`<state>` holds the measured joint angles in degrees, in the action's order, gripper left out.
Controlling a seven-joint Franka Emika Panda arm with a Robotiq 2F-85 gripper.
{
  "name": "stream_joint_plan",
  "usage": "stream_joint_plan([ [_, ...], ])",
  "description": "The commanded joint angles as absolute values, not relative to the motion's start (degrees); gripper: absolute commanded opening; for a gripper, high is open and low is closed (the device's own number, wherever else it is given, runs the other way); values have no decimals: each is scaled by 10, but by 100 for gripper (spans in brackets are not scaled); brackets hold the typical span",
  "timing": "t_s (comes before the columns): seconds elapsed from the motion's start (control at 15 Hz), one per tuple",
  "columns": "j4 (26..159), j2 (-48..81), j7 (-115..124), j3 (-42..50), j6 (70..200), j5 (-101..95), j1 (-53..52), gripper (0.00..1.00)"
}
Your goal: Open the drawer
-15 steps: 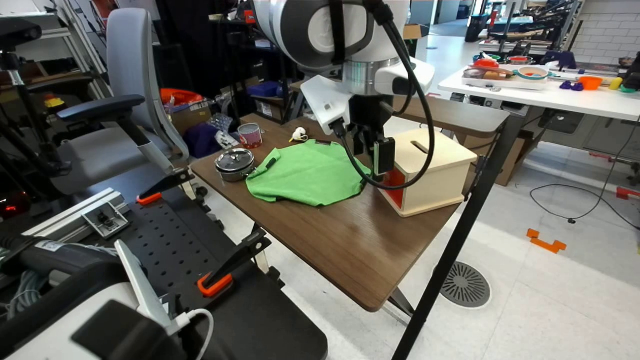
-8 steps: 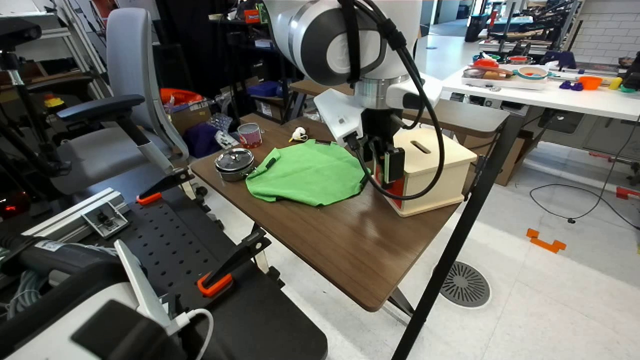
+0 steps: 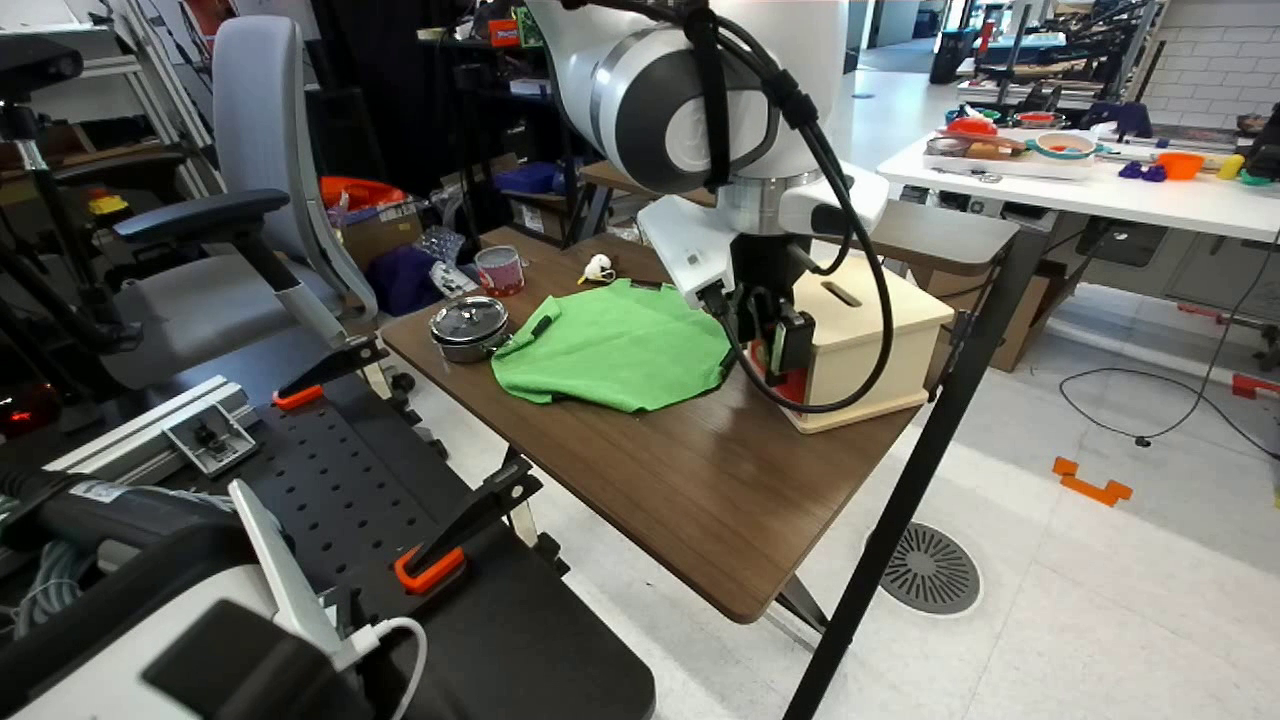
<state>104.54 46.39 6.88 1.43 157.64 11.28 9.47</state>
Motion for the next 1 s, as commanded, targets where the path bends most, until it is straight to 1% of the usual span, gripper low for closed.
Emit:
stream_joint_plan([
  [0.0,1036,476,75,23,1600,111,83,45],
  [0.27,1053,471,84,29,1635,112,75,15],
  [0.4,1068,465,91,36,1643,111,69,2],
  [0.47,1073,463,92,38,1643,111,66,7],
  [0.93,1118,442,119,68,1651,105,31,7],
])
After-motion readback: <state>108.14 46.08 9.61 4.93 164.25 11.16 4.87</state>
